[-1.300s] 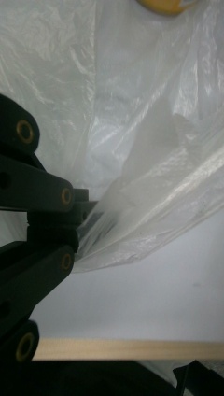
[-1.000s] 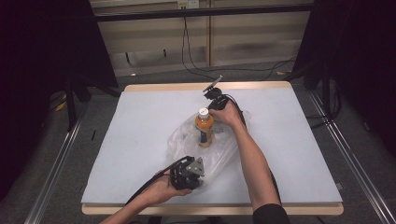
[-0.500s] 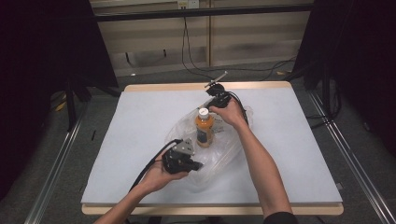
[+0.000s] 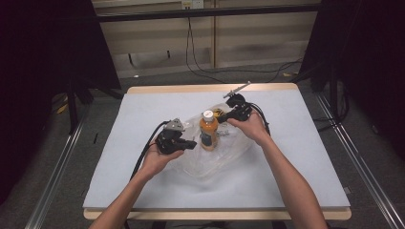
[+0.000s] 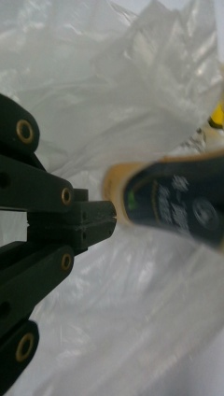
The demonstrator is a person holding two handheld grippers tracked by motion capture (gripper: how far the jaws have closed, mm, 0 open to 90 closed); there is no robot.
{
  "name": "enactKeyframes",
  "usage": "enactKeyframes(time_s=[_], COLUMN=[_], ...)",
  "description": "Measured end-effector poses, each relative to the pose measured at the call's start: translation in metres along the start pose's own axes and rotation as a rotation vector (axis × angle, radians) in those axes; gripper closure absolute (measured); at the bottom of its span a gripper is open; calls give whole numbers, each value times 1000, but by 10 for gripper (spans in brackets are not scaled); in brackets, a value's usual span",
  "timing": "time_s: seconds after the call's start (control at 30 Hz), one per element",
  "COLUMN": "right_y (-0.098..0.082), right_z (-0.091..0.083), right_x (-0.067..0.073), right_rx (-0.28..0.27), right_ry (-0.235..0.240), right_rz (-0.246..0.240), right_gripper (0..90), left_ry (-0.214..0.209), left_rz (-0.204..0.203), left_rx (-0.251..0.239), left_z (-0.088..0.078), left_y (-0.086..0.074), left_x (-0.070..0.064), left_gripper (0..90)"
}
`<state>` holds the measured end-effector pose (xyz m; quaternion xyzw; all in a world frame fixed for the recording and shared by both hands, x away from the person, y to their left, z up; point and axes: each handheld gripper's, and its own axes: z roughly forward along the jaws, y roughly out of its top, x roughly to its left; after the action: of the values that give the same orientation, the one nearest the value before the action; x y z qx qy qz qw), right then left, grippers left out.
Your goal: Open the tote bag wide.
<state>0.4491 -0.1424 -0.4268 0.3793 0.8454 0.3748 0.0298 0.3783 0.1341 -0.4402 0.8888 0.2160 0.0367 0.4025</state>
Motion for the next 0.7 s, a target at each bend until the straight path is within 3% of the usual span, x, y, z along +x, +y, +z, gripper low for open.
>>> enactKeyframes(time_s=[0.2, 0.27, 0.47, 0.63, 0.7], right_y=[-35, -48, -80, -86, -88], right_z=[-6, -7, -5, -6, -9], right_x=[0, 0, -9, -10, -9], right_rx=[-2, 12, 7, 21, 29], right_ry=[13, 8, 10, -15, -20], right_rz=[-6, -14, 2, 4, -16], right_gripper=[900, 900, 900, 900, 900], left_ry=[57, 51, 82, 122, 120], left_rz=[-5, -24, -62, -88, -100], left_rx=[79, 93, 83, 69, 64], left_z=[14, 14, 16, 10, 6], left_y=[-16, -20, -32, -37, -41], left_x=[11, 16, 29, 37, 40], left_gripper=[900, 900, 900, 900, 900])
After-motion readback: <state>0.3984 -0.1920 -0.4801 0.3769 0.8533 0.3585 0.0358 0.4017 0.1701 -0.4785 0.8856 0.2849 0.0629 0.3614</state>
